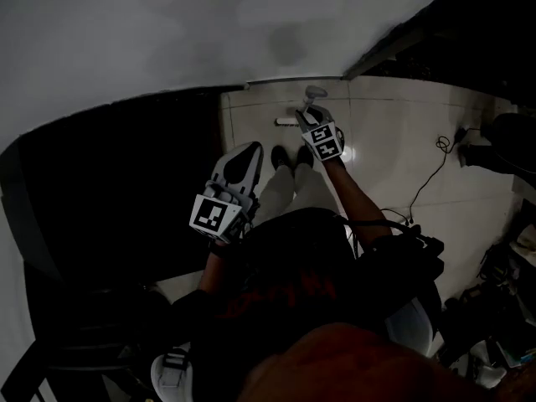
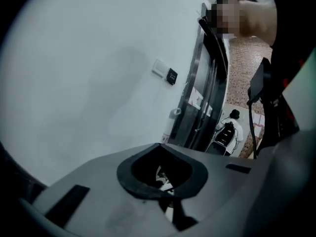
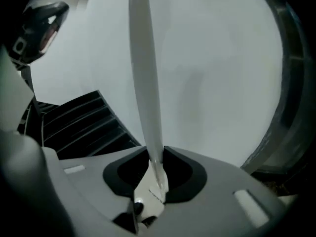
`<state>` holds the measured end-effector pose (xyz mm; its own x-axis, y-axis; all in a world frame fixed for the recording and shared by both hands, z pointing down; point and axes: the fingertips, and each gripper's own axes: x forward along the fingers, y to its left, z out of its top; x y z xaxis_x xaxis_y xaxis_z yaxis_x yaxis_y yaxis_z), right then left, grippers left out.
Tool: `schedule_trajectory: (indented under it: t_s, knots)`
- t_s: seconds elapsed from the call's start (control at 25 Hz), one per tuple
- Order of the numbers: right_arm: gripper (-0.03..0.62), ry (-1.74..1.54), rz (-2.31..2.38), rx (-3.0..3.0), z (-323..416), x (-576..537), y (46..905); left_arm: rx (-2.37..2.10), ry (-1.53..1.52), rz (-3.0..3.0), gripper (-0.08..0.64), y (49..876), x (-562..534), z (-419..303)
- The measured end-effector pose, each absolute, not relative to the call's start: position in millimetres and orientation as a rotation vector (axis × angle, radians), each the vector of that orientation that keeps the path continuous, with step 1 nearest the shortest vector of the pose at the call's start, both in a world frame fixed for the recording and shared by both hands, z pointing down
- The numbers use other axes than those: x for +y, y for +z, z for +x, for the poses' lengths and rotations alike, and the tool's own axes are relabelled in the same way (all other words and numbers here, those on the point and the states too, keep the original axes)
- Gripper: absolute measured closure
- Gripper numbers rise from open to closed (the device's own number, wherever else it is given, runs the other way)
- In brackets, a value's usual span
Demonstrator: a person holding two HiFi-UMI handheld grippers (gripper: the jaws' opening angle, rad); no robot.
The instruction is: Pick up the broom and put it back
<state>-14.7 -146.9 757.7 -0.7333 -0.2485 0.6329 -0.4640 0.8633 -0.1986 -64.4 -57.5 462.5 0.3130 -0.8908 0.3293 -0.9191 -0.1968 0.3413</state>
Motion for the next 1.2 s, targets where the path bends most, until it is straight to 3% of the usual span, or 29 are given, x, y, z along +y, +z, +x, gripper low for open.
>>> schedule_trajectory:
  t_s: [0.2, 0.6, 0.72, 0.92, 1.0, 1.12, 1.2]
  knots:
    - [0.505, 0.503, 0.344, -2.222, -17, -151, 907, -1.619, 0.098, 1.889, 0.555, 538, -41, -54]
    - [0.502, 0.366, 0.299, -2.128, -58, -202, 987, -1.716, 0.083, 1.638, 0.555, 593, 7, -72]
    - [0.492, 0.407, 0.381, -2.167, -69, -233, 986, -1.704, 0.093, 1.625, 0.555, 601, 9, -73]
    - [0.336, 0.516, 0.528, -2.214, -74, -268, 958, -1.675, 0.083, 1.637, 0.555, 601, 13, -70]
    - [0.308, 0.546, 0.646, -2.242, -60, -283, 939, -1.652, 0.087, 1.676, 0.555, 598, 8, -67]
    - [0.311, 0.565, 0.775, -2.301, -38, -286, 899, -1.646, 0.078, 1.729, 0.555, 588, 3, -65]
    - [0.373, 0.540, 0.809, -2.369, -23, -265, 857, -1.640, 0.070, 1.782, 0.555, 576, 7, -56]
